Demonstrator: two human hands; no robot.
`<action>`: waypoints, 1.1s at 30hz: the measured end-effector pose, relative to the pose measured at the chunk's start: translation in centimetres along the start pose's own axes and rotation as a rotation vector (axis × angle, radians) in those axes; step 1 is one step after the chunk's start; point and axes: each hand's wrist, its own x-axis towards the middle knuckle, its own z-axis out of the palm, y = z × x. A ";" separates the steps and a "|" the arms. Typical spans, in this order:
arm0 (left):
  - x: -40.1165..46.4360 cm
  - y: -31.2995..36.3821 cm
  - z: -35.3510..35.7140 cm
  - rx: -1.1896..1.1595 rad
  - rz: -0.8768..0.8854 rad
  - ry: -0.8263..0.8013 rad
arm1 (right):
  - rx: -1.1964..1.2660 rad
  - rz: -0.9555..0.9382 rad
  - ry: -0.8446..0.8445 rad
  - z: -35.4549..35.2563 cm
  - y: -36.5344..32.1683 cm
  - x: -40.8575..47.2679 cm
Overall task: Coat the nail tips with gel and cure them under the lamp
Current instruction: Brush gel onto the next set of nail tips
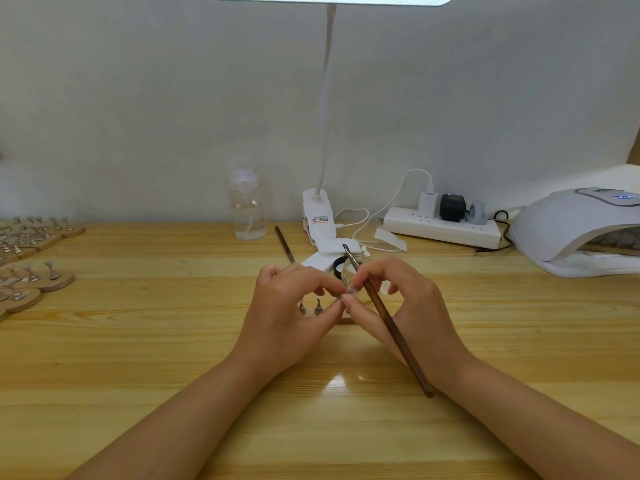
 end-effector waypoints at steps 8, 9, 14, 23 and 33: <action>0.2 0.3 -0.2 -0.075 -0.086 0.069 | 0.152 0.169 0.116 -0.8 -0.5 0.4; 0.2 0.3 -0.2 -0.084 -0.096 0.073 | 0.209 0.220 0.137 -1.0 -0.5 0.4; 0.2 0.2 -0.3 -0.108 -0.113 0.066 | 0.320 0.409 0.256 -1.6 0.0 0.8; 0.4 0.2 -0.4 -0.144 -0.140 0.054 | 0.236 0.478 0.263 -2.4 1.7 2.7; 0.3 0.1 -0.4 -0.138 -0.168 0.076 | -0.056 0.402 0.048 -2.4 2.8 6.1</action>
